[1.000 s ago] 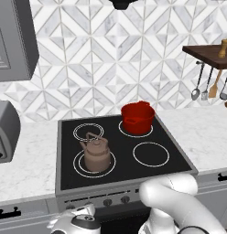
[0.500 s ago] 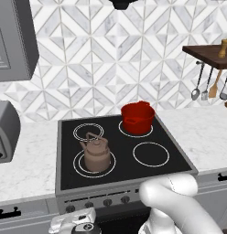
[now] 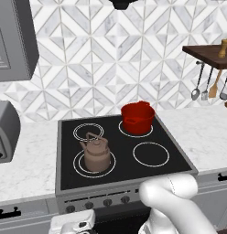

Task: Pick the kettle from the counter and place it on a stove burner. Then turn the burner on.

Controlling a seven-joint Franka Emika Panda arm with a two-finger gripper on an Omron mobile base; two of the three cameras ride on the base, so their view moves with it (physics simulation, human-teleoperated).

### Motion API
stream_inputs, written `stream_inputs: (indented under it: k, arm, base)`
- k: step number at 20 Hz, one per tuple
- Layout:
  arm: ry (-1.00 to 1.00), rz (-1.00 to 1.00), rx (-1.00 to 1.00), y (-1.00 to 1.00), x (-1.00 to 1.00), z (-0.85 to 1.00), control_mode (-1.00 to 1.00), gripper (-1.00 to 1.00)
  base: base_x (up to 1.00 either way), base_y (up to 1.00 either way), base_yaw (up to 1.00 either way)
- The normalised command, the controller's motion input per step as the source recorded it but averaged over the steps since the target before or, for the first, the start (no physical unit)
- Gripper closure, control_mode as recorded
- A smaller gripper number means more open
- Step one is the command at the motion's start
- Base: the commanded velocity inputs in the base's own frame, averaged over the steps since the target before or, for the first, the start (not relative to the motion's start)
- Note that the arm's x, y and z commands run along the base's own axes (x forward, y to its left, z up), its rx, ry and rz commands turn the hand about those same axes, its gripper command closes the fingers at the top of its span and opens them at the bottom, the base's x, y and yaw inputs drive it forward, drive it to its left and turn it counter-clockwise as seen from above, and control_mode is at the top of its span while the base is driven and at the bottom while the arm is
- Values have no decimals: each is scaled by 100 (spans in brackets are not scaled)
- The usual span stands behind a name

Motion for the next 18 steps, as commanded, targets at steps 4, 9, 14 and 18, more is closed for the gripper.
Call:
stream_inputs:
  k: [4, 9, 14, 18]
  arm:
    - [-11, 0, 0, 8, 0, -5, -100, -100]
    - [-2, 0, 0, 10, 11, -25, -100, -100]
    - [0, 0, 0, 9, 7, -24, -100, -100]
    - [0, 0, 0, 4, 4, -14, -100, -100]
  base:
    - [0, 0, 0]
    - [0, 0, 0]
    - [0, 0, 0]
    - [0, 0, 0]
